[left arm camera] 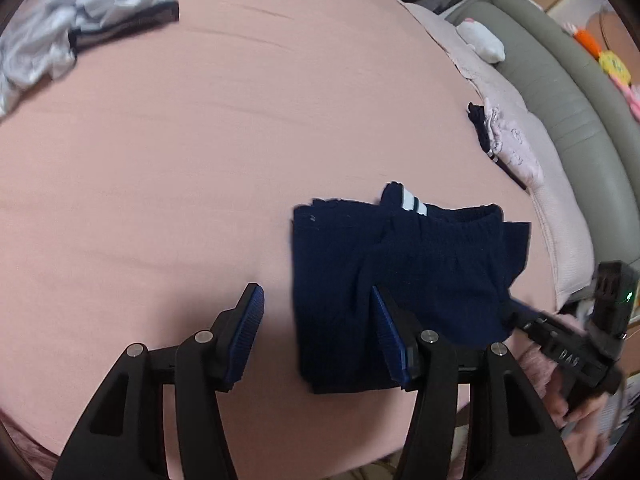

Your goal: Fold clothes

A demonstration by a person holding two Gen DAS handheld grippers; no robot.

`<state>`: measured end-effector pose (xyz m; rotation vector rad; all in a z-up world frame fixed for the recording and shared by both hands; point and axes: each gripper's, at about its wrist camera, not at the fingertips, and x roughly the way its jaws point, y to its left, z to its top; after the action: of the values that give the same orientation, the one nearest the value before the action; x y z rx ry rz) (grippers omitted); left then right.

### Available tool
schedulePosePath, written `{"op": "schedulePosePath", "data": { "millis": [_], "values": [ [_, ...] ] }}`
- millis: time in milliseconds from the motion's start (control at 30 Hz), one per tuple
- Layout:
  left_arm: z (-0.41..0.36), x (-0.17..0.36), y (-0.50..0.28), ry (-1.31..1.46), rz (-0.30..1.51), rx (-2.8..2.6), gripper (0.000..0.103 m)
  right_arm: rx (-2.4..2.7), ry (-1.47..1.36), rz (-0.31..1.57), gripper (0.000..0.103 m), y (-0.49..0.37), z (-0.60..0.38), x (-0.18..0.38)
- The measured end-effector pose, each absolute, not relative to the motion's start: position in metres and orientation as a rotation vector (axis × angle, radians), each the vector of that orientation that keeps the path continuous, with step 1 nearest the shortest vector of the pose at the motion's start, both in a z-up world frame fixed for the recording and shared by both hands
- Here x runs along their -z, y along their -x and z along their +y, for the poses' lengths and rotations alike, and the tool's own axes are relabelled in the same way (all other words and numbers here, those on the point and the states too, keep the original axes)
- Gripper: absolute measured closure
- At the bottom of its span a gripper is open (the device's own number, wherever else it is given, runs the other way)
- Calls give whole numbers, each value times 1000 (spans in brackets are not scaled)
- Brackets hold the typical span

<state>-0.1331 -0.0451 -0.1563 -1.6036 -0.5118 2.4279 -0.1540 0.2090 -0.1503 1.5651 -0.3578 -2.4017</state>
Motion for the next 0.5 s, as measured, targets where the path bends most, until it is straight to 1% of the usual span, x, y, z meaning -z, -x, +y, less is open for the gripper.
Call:
{"op": "schedulePosePath", "data": {
  "millis": [133, 267, 333, 367, 400, 433, 467, 500],
  "values": [
    [-43, 140, 126, 1536, -431, -2540, 46, 2489, -1540, -293, 68, 153, 214, 141],
    [-39, 150, 123, 1554, -541, -2397, 46, 2434, -1429, -278, 68, 146, 199, 130],
    [-35, 157, 124, 1622, -391, -2505, 46, 2455, -1502, -165, 68, 149, 189, 138],
    [-39, 156, 124, 1613, -400, -2522, 44, 2472, -1545, -111, 68, 151, 189, 142],
    [-43, 154, 124, 1603, -409, -2538, 44, 2475, -1565, -108, 66, 153, 193, 144],
    [-48, 152, 123, 1595, -465, -2554, 44, 2480, -1575, -132, 65, 154, 199, 144],
    [-52, 149, 121, 1579, -495, -2580, 44, 2486, -1563, -194, 65, 154, 205, 140],
    [-54, 147, 120, 1546, -533, -2566, 44, 2489, -1557, -200, 64, 155, 205, 139]
  ]
}}
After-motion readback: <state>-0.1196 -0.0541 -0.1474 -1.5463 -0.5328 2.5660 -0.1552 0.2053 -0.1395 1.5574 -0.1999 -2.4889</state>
